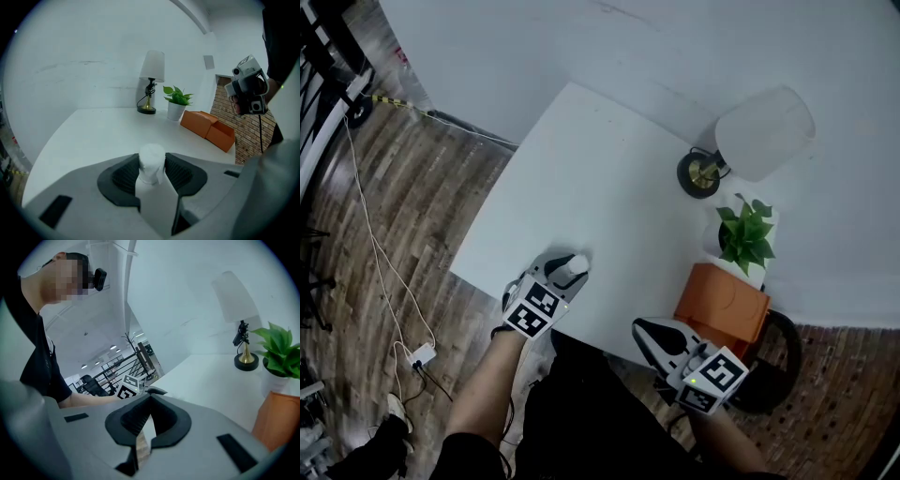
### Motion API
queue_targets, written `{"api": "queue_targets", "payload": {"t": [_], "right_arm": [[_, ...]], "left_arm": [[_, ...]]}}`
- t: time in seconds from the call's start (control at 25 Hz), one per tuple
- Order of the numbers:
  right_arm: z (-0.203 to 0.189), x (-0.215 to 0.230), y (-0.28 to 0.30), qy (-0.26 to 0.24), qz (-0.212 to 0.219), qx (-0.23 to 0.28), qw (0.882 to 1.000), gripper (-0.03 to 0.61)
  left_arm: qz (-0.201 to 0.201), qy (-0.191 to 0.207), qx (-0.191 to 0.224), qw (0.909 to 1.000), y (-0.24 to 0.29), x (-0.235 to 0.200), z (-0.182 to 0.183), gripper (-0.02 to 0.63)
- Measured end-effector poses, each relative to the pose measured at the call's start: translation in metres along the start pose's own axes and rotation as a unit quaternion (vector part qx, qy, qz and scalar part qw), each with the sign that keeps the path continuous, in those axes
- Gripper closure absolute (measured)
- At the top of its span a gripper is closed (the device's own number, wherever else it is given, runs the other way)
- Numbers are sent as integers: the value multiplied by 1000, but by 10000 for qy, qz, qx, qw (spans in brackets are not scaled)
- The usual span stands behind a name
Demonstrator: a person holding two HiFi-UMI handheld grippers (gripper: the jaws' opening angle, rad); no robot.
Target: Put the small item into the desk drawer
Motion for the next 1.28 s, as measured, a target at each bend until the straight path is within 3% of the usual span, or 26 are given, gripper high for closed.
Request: {"api": "queue_targets", "payload": {"t": [0.24, 0.48, 0.76, 1.28], "right_arm": [[4, -11, -17, -135, -176, -65, 9997, 575], [3, -17, -24, -237, -300, -156, 9991, 575], [2, -22, -27, -292, -254, -151, 9991, 575], [17, -37, -28, -489, -367, -42, 9981, 575]], "left_arm": [[-40, 76, -79, 9999, 2, 3, 0, 436], [-601, 786, -338, 9945, 7, 3, -5, 414], [-1034, 623, -275, 9923, 14, -5, 1, 414], [-665, 504, 107, 9965, -9, -7, 34, 436]]}}
Point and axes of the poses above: the fingertips, and each gripper's own axes: y forward along the fingers, x to its right, z out of its top, the point moved 9 cm from there along -y, backward along the fingers, and after that the axes turned 10 degrees about x, right-handed, at the moved point
